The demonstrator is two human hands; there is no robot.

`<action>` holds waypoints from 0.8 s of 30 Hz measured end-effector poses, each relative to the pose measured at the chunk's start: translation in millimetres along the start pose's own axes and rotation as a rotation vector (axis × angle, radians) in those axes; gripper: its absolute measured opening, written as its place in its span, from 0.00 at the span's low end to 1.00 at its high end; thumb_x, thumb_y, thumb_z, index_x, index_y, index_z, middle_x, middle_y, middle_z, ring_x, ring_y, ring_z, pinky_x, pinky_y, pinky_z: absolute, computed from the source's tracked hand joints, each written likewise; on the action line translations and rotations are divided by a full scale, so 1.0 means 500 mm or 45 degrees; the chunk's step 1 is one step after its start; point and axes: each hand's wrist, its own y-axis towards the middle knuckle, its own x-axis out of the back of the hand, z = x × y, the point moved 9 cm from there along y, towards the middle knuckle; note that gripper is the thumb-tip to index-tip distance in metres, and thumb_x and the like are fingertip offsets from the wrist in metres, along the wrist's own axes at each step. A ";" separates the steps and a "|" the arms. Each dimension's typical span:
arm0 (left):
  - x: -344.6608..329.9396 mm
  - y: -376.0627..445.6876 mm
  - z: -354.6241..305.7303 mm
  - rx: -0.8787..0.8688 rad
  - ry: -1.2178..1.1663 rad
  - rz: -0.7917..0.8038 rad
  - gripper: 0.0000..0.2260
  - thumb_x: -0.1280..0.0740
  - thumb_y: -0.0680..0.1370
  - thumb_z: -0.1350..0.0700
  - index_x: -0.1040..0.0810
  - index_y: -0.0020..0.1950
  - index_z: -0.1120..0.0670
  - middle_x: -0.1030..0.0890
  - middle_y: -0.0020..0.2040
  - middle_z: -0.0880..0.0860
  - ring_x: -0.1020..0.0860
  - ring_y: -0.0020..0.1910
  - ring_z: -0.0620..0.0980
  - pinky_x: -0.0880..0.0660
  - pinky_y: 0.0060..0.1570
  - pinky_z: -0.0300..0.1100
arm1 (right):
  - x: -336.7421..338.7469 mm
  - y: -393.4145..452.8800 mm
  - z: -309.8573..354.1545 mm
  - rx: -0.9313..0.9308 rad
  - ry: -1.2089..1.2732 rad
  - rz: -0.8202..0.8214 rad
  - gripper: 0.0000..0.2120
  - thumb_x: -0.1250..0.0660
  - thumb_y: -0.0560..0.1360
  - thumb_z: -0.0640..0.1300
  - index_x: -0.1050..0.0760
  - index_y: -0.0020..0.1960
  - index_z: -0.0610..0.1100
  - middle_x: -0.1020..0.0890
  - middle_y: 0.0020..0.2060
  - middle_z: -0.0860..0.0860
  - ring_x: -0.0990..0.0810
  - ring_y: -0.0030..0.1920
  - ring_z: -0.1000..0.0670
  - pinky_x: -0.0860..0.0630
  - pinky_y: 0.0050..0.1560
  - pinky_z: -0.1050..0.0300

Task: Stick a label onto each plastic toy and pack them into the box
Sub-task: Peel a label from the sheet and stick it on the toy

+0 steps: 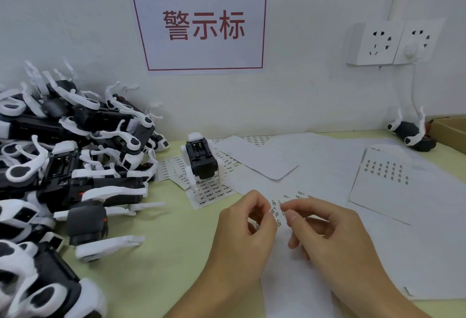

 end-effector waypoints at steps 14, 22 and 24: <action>0.000 0.001 0.008 0.021 0.074 -0.013 0.09 0.31 0.76 0.61 0.22 0.37 0.54 0.24 0.31 0.46 0.31 0.29 0.42 0.32 0.32 0.35 | 0.001 0.002 0.000 0.056 -0.133 -0.015 0.12 0.28 0.73 0.40 0.19 0.37 0.56 0.18 0.29 0.53 0.20 0.28 0.53 0.27 0.31 0.69; 0.048 0.002 0.015 0.084 -0.161 -0.273 0.09 0.39 0.69 0.59 0.19 0.39 0.56 0.20 0.34 0.53 0.22 0.35 0.45 0.27 0.37 0.37 | 0.026 0.013 -0.007 0.005 -0.063 -0.105 0.08 0.28 0.75 0.39 0.19 0.38 0.48 0.18 0.27 0.51 0.22 0.25 0.57 0.29 0.31 0.73; 0.080 -0.009 0.011 0.035 -0.195 -0.480 0.09 0.39 0.73 0.64 0.21 0.38 0.55 0.21 0.33 0.51 0.25 0.33 0.45 0.29 0.33 0.36 | 0.030 0.015 -0.012 -0.023 -0.048 -0.117 0.08 0.28 0.75 0.40 0.19 0.38 0.47 0.18 0.27 0.51 0.23 0.25 0.57 0.29 0.30 0.72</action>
